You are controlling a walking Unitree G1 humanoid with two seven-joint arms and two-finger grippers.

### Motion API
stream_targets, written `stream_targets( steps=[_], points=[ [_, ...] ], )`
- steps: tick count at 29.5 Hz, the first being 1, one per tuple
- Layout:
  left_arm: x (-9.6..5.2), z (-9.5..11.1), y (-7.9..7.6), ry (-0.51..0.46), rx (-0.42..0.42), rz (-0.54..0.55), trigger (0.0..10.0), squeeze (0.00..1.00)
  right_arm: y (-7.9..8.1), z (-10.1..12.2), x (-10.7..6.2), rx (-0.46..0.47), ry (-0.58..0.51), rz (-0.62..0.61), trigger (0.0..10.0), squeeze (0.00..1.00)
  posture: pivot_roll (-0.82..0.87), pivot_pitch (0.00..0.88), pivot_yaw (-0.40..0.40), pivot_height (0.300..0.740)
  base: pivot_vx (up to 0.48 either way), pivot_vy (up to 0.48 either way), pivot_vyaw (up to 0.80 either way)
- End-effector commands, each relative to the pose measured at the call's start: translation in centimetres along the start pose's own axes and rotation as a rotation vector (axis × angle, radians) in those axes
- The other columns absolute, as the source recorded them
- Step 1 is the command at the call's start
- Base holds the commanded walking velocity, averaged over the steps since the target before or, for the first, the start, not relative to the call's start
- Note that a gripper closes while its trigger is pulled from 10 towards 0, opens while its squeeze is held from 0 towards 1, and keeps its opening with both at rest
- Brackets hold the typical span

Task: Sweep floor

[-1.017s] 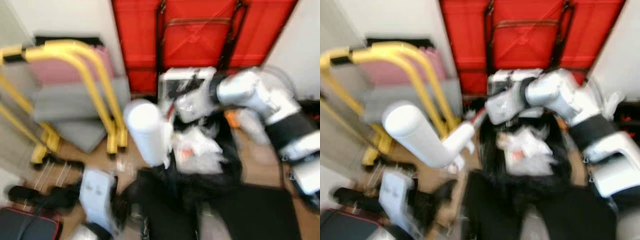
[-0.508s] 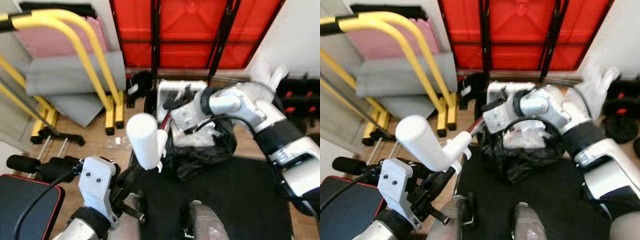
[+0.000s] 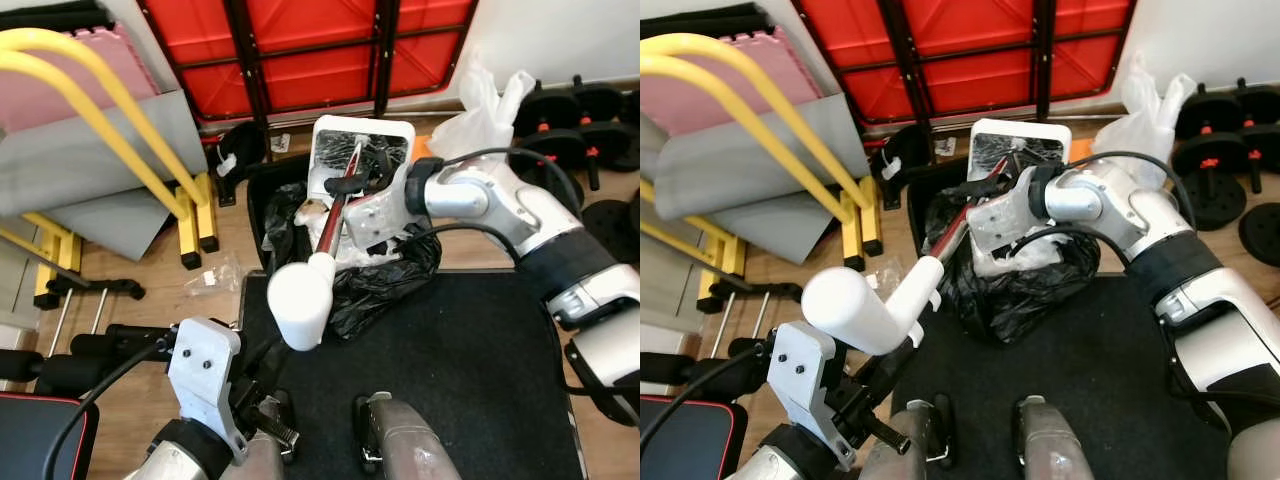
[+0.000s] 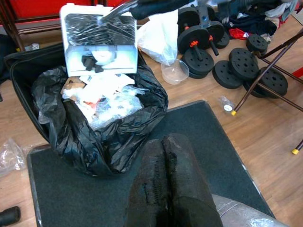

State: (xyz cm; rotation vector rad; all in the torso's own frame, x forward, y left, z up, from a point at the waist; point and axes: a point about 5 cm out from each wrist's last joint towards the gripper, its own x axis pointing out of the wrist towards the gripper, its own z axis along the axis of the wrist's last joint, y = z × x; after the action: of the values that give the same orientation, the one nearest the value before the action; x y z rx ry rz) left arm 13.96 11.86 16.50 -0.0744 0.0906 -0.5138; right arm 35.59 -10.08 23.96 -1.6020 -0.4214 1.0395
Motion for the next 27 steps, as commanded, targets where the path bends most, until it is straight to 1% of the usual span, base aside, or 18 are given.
stream_targets(
  steps=[1, 2, 4, 6, 9, 10, 12, 13, 14, 16, 18, 20, 22, 23, 24, 25, 26, 27],
  points=[
    [-0.3, -0.3, -0.2, 0.027, -0.009, -0.001, 10.0, 0.0, -2.5, 2.2, 0.1, -0.136, -0.109, -0.104, 10.0, 0.0, -0.09, 0.299, 0.029, 0.74, 0.0, 0.0, 0.0],
    [-0.3, -0.2, -0.2, 0.027, -0.012, 0.0, 10.0, 0.0, -1.4, 2.4, 0.5, -0.145, -0.132, -0.042, 10.0, 0.0, -0.09, 0.302, 0.026, 0.74, 0.0, 0.0, 0.0],
    [-0.4, -0.2, -0.2, 0.025, -0.014, 0.0, 10.0, 0.0, -1.0, 2.6, 0.8, -0.171, -0.137, -0.028, 10.0, 0.0, -0.09, 0.306, 0.021, 0.74, 0.0, 0.0, 0.0],
    [-0.4, -0.2, -0.2, 0.025, -0.014, 0.0, 10.0, 0.0, -1.0, 2.6, 0.8, -0.171, -0.137, -0.028, 10.0, 0.0, -0.09, 0.306, 0.021, 0.74, 0.0, 0.0, 0.0],
    [-0.4, -0.2, -0.3, 0.024, -0.017, 0.002, 10.0, 0.0, -1.5, 2.6, 0.9, -0.178, -0.138, -0.08, 10.0, 0.0, -0.08, 0.306, 0.019, 0.74, 0.0, 0.0, 0.0],
    [-0.4, -0.1, -0.4, 0.022, -0.021, 0.004, 10.0, 0.0, -4.2, 3.0, 0.8, -0.244, -0.121, -0.272, 10.0, 0.0, -0.09, 0.312, 0.016, 0.74, 0.0, 0.0, 0.0],
    [-0.4, -0.1, -0.4, 0.022, -0.021, 0.004, 10.0, 0.0, -4.2, 3.0, 0.8, -0.244, -0.121, -0.272, 10.0, 0.0, -0.09, 0.312, 0.016, 0.74, 0.0, 0.0, 0.0],
    [-0.4, -0.1, -0.4, 0.021, -0.023, 0.005, 10.0, 0.0, -5.1, 3.3, 0.8, -0.257, -0.118, -0.334, 10.0, 0.0, -0.09, 0.312, 0.016, 0.74, 0.0, 0.0, 0.0],
    [-0.5, -0.1, -0.5, 0.02, -0.025, 0.006, 10.0, 0.0, -1.7, 3.7, 1.7, -0.271, -0.176, -0.103, 10.0, 0.0, -0.09, 0.311, 0.016, 0.74, 0.0, 0.0, 0.0],
    [-0.5, -0.1, -0.5, 0.02, -0.025, 0.006, 10.0, 0.0, -1.7, 3.7, 1.7, -0.271, -0.176, -0.103, 10.0, 0.0, -0.09, 0.311, 0.016, 0.74, 0.0, 0.0, 0.0],
    [-0.5, -0.1, -0.5, 0.016, -0.029, 0.004, 10.0, 0.0, 2.7, 4.3, 2.4, -0.192, -0.235, 0.085, 10.0, 0.0, -0.08, 0.317, 0.007, 0.74, 0.0, 0.0, 0.0],
    [-0.5, -0.1, -0.5, 0.016, -0.029, 0.004, 10.0, 0.0, 2.7, 4.3, 2.4, -0.192, -0.235, 0.085, 10.0, 0.0, -0.08, 0.317, 0.007, 0.74, 0.0, 0.0, 0.0],
    [-0.5, 0.0, -0.6, 0.013, -0.031, 0.007, 10.0, 0.0, 6.6, 5.1, 2.3, -0.072, -0.291, 0.259, 10.0, 0.0, -0.08, 0.318, 0.003, 0.74, 0.0, 0.0, 0.0],
    [-0.5, 0.0, -0.6, 0.013, -0.031, 0.007, 10.0, 0.0, 6.6, 5.1, 2.3, -0.072, -0.291, 0.259, 10.0, 0.0, -0.08, 0.318, 0.003, 0.74, 0.0, 0.0, 0.0],
    [-0.5, 0.0, -0.6, 0.013, -0.032, 0.01, 10.0, 0.0, 8.5, 5.6, 2.1, -0.018, -0.317, 0.346, 10.0, 0.0, -0.08, 0.316, 0.006, 0.74, 0.0, 0.0, 0.0],
    [-0.5, 0.0, -0.6, 0.013, -0.032, 0.01, 10.0, 0.0, 8.5, 5.6, 2.1, -0.018, -0.317, 0.346, 10.0, 0.0, -0.08, 0.316, 0.006, 0.74, 0.0, 0.0, 0.0],
    [-0.5, 0.0, -0.6, 0.012, -0.032, 0.012, 10.0, 0.0, 9.6, 5.9, 2.0, 0.014, -0.332, 0.391, 10.0, 0.0, -0.08, 0.316, 0.006, 0.74, 0.0, 0.0, 0.0],
    [-0.5, 0.0, -0.6, 0.012, -0.032, 0.012, 10.0, 0.0, 9.6, 5.9, 2.0, 0.014, -0.332, 0.391, 10.0, 0.0, -0.08, 0.316, 0.006, 0.74, 0.0, 0.0, 0.0]
  ],
)
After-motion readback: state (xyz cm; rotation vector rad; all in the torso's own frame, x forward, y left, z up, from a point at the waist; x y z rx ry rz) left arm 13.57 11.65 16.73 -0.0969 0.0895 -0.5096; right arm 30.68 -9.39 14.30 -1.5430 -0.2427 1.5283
